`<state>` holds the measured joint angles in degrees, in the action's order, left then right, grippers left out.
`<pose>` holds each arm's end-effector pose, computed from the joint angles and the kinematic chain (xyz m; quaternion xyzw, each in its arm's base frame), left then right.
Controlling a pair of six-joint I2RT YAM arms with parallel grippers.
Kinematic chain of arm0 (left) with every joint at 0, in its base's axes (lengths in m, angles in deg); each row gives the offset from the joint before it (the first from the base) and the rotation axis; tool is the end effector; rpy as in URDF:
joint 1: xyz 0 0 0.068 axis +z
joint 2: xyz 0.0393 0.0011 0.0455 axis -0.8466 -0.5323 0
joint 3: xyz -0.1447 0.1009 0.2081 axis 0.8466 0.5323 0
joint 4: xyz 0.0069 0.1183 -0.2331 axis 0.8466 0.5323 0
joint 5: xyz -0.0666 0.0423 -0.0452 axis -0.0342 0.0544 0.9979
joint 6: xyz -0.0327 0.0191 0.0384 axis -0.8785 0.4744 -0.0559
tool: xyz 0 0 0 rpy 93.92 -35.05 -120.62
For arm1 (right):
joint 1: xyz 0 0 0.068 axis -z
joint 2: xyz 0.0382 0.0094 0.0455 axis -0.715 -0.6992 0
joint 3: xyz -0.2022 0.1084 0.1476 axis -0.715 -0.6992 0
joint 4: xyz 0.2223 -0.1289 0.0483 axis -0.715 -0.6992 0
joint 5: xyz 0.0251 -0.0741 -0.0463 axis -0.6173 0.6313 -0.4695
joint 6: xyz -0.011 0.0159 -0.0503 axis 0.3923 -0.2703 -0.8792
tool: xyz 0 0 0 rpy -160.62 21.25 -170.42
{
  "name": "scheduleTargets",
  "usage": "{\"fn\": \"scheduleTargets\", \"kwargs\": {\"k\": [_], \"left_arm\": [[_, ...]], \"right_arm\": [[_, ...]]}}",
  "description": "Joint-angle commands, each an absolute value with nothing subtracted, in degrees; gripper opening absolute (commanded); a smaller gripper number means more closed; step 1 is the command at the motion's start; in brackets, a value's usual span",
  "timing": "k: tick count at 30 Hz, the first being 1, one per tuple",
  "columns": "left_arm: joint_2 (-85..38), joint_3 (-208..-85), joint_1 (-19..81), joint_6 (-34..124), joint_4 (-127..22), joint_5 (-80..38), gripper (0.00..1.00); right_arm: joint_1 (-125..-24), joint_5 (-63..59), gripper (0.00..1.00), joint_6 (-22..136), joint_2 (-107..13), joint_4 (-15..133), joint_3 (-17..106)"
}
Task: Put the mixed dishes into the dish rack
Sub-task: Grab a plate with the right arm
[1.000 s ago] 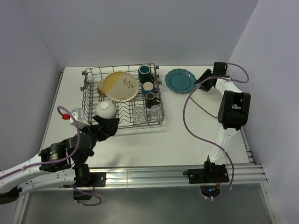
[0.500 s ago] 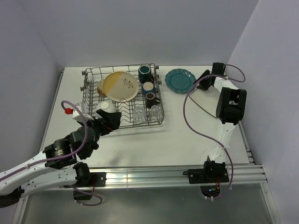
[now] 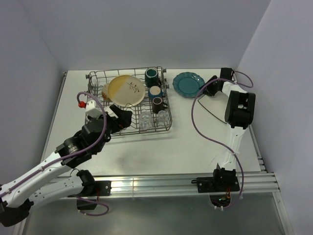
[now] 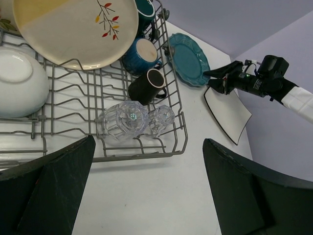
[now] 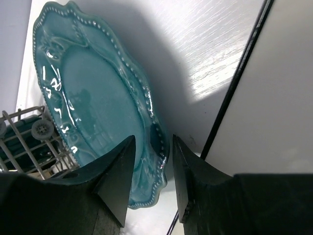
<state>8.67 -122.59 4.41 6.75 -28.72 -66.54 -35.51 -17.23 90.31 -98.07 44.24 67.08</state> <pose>0.1157 -0.1199 0.3472 -0.1677 0.7642 -0.2880 0.5522 0.4991 -0.0753 0.1431 0.3272 0.8604 0.2655 0.2867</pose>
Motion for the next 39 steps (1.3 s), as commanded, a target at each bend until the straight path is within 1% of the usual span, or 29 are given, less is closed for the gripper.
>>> {"fn": "scheduleTargets", "kwargs": {"k": [1,8,11,14,15,17,18,20,21,24,31,39], "left_arm": [[7.7,-125.9,6.4,8.8,-31.8,-61.2,0.99],[6.8,-126.3,9.0,8.9,-32.7,-58.5,0.99],[6.2,-126.4,9.8,8.6,-33.0,-57.6,0.99],[5.6,-126.7,10.2,8.3,-33.3,-57.2,0.99],[5.4,-126.7,10.3,8.2,-33.4,-56.8,0.99],[5.1,-126.9,10.4,7.9,-33.5,-56.5,0.99],[5.0,-127.0,10.5,7.8,-33.5,-56.1,0.99],[4.9,-126.9,10.5,7.6,-33.6,-56.0,0.99],[4.9,-126.8,10.5,7.4,-33.7,-55.6,0.99],[5.0,-126.4,10.5,7.0,-34.4,-55.2,0.99],[4.7,-125.2,10.6,6.6,-37.1,-53.8,0.99],[3.5,-125.2,10.7,6.9,-38.6,-52.4,0.99]], "right_arm": [[-36.1,-18.7,0.44,91.8,-100.1,45.0,69.9],[-36.5,-21.1,0.4,94.9,-102.7,45.6,71.7],[-36.4,-21.7,0.37,95.8,-103.1,45.7,72.2],[-36.3,-23.2,0.31,97.2,-103.8,46.0,72.7],[-36.3,-23.7,0.26,97.4,-104.1,46.6,72.6],[-36.4,-25.6,0.22,98.4,-104.1,48.1,72.0],[-36.2,-26.6,0.16,98.8,-104.0,49.0,71.6],[-36.1,-28.6,0.1,100.5,-103.3,50.9,70.9],[-36.0,-30.5,0.04,101.2,-102.9,53.5,70.0],[-35.4,-33.8,0.0,105.0,-100.9,58.9,67.9],[-33.4,-39.4,0.0,117.9,-96.3,72.8,62.0],[-32.7,-41.2,0.0,129.7,-92.5,84.4,56.4]]}}
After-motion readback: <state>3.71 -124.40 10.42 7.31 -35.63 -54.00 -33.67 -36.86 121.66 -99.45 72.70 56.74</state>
